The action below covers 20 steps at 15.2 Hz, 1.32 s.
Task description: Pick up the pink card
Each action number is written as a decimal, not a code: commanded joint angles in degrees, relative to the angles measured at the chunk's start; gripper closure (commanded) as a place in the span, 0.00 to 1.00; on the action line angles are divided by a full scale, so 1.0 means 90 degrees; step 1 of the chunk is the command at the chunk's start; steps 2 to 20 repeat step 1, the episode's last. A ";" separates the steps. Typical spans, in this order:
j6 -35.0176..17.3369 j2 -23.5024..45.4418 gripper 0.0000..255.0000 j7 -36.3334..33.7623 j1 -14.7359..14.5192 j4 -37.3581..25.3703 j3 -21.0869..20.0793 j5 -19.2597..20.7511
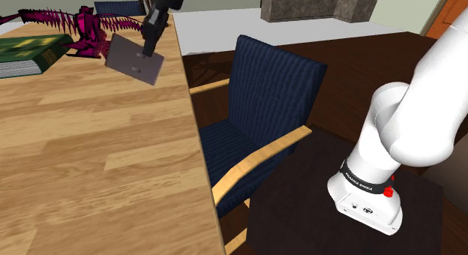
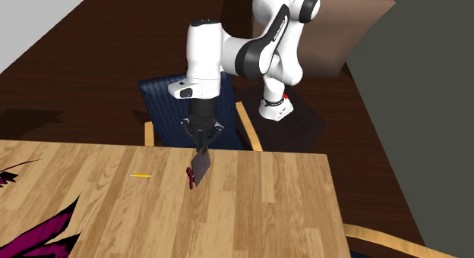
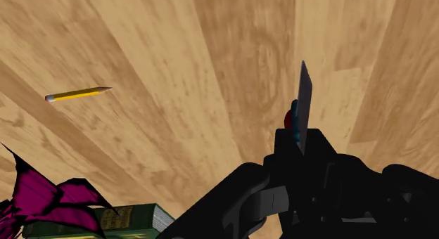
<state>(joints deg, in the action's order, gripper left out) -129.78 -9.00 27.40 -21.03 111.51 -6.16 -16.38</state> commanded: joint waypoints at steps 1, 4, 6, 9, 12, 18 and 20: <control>0.0047 -0.0011 1.00 -0.0016 0.0001 -0.0034 -0.0001 0.0010; 0.0047 -0.0011 1.00 -0.0016 0.0001 -0.0034 -0.0001 0.0010; 0.0047 -0.0011 1.00 -0.0016 0.0001 -0.0034 -0.0001 0.0010; 0.0047 -0.0011 1.00 -0.0016 0.0001 -0.0034 -0.0001 0.0010; 0.0047 -0.0011 1.00 -0.0016 0.0001 -0.0034 -0.0001 0.0010; 0.0047 -0.0011 1.00 -0.0016 0.0001 -0.0034 -0.0001 0.0010; 0.0047 -0.0011 1.00 -0.0016 0.0001 -0.0034 -0.0001 0.0010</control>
